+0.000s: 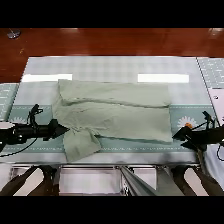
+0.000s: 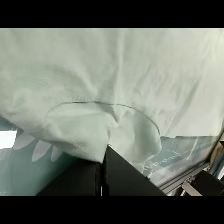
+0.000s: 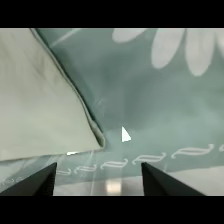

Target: Fold the shirts.

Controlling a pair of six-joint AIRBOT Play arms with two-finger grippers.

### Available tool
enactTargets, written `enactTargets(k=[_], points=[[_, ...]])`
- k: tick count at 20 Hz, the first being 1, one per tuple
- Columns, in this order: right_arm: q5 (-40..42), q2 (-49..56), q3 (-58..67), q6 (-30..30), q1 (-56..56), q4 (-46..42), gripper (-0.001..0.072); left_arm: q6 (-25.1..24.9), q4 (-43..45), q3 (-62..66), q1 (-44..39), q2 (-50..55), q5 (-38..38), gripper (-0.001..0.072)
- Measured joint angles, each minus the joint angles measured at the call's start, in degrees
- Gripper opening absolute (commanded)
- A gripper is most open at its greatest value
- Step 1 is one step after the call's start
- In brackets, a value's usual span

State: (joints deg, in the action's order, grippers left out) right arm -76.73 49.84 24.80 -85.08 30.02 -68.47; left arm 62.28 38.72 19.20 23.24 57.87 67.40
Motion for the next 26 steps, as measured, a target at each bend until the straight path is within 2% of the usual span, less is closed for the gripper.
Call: enactTargets(k=[6,10,12,13,14,15,19,22,26], points=[[0.9,4.2,-0.9,0.8,-2.3,2.0,0.0624,0.0,-0.2,0.2,0.0,0.0,0.1,0.0032],[4.4,8.3,-1.0,2.3,-2.7,8.6,0.0623,0.0,-0.2,0.2,0.0,0.0,0.1,0.0031],[7.2,10.0,-0.9,3.6,-2.8,13.3,0.0597,0.0,-0.2,0.2,-0.1,0.0,0.1,0.0031],[8.3,11.1,-0.6,4.2,-3.1,15.1,0.0418,0.0,-0.2,0.2,-0.1,0.0,0.1,0.0032],[9.8,12.1,-0.4,4.8,-3.8,15.9,0.0171,-0.1,-0.2,0.2,-0.3,0.0,0.1,0.0032],[10.7,13.2,-0.1,5.5,-4.7,16.2,0.0016,-0.1,-0.2,0.2,-0.4,0.0,0.1,0.0032],[10.3,15.4,3.2,8.5,-8.9,18.9,0.0017,0.0,-0.2,1.7,-0.6,0.0,0.7,0.0031],[9.4,15.9,9.0,8.5,-9.6,18.9,0.0017,1.6,-0.9,7.2,0.5,0.0,1.1,0.0031],[9.4,17.9,19.5,7.6,-9.3,19.3,0.0017,3.5,-1.7,17.2,-0.9,1.3,-3.6,0.0031]])
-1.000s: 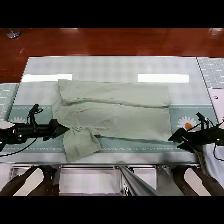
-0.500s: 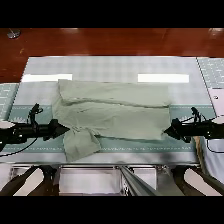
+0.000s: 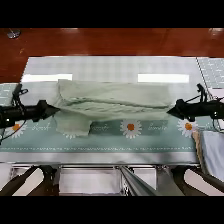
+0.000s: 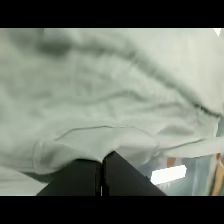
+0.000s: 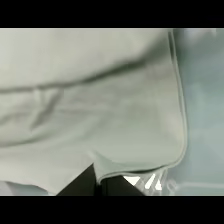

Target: Fold the shirts.

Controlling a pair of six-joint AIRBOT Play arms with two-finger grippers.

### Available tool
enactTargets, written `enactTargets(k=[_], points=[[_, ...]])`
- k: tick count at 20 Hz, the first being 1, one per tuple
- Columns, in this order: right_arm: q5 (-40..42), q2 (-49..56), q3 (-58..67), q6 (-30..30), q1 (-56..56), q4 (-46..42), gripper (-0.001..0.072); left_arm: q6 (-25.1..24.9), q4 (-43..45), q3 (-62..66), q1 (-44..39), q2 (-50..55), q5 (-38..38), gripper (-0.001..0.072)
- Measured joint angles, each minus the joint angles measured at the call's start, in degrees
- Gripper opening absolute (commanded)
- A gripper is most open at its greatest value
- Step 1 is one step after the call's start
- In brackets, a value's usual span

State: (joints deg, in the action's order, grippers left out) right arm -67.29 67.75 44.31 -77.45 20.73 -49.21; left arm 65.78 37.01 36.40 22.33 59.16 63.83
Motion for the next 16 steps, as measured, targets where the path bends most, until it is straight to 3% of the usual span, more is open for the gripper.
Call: enactTargets(k=[7,16], points=[[1.3,9.9,13.6,1.0,-0.4,2.9,0.0017,2.3,-0.3,19.3,-8.9,17.6,-6.9,0.0031],[6.3,23.2,26.7,-2.0,-4.5,2.5,0.0017,10.2,2.0,43.6,-12.5,40.7,-2.0,0.0031]])
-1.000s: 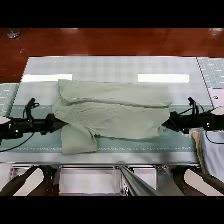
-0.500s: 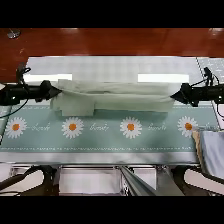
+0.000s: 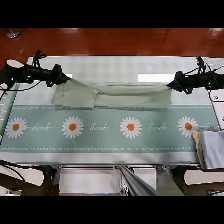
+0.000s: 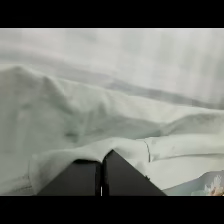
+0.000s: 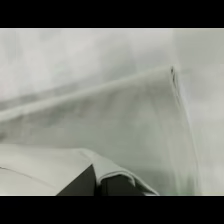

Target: Fold the shirts.

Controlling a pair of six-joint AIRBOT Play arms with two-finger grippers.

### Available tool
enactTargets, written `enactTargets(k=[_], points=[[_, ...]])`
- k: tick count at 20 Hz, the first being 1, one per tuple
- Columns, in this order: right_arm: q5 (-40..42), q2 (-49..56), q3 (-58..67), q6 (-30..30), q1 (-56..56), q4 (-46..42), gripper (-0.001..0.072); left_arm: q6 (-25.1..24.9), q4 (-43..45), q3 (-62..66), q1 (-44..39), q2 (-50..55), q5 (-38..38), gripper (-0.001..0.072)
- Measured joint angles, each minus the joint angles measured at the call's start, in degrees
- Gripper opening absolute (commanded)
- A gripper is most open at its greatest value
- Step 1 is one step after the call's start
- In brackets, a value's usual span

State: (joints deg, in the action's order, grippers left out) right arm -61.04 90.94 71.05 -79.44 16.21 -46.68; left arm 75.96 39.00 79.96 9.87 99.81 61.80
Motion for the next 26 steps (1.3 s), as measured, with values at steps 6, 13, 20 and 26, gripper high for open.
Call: enactTargets(k=[6,13,20,26], points=[[0.5,3.9,2.3,-1.2,-0.2,0.0,0.0638,1.8,0.8,5.7,-0.1,5.6,1.9,0.0699],[-8.9,4.8,6.3,-2.1,7.6,-7.1,0.0636,6.4,13.6,10.9,10.0,1.6,13.4,0.0698],[-10.3,8.3,4.6,-2.2,6.8,-7.3,0.0634,2.5,17.8,-9.9,10.3,-22.7,-5.6,0.0698],[-10.5,11.5,5.7,-1.0,1.2,-3.3,0.0588,1.3,18.3,-19.5,4.1,-31.6,-10.9,0.0698]])
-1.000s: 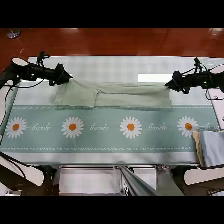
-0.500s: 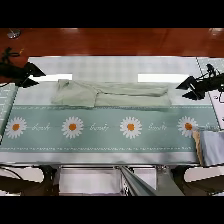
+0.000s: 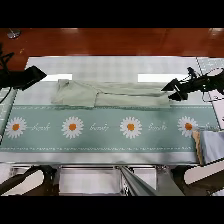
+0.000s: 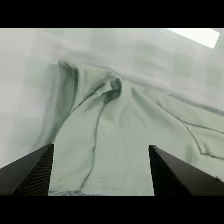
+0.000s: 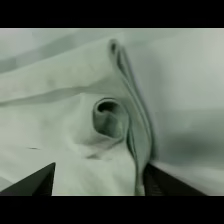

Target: Fold the shirts.

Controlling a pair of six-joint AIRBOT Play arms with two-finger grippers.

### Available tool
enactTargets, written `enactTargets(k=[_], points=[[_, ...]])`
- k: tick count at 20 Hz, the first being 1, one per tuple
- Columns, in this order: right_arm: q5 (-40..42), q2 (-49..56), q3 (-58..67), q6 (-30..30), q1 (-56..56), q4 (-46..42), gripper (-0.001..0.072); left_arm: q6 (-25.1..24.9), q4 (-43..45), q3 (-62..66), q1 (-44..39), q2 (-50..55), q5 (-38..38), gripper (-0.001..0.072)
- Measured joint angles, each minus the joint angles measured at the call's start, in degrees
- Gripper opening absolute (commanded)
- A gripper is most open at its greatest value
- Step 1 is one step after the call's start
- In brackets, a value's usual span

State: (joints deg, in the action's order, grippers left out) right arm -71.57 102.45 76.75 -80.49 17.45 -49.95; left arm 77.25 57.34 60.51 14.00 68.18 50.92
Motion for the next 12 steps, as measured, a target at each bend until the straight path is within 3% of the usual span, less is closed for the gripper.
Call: enactTargets(k=[2,3,4,5,6,7,12], points=[[-0.1,0.5,0.2,0.1,-1.7,-0.4,0.0351,-0.2,-0.2,-0.8,-2.3,0.1,-0.3,0.0698],[0.0,0.6,0.2,0.3,-2.6,-0.8,0.0022,-0.3,-0.8,-1.0,-3.4,0.4,-0.7,0.0697],[-0.4,0.7,0.3,0.9,-3.5,-0.7,0.0017,-0.3,-1.2,-1.2,-4.4,0.8,-0.8,0.0694],[-0.8,0.7,0.4,1.5,-4.3,-0.2,0.0017,-0.4,-1.9,-1.4,-5.5,1.2,-0.9,0.0595],[-1.2,0.6,0.3,2.0,-5.0,-0.2,0.0016,-0.8,-2.8,-1.4,-6.5,1.5,-1.0,0.0183],[-1.9,0.1,0.3,2.3,-5.2,-0.3,0.0016,-1.6,-3.9,-1.5,-7.5,1.8,-0.9,0.0030],[-4.3,-9.7,-0.5,2.4,-3.0,-3.9,0.0016,-7.9,-9.0,0.7,-12.5,2.3,-0.2,0.0031]])
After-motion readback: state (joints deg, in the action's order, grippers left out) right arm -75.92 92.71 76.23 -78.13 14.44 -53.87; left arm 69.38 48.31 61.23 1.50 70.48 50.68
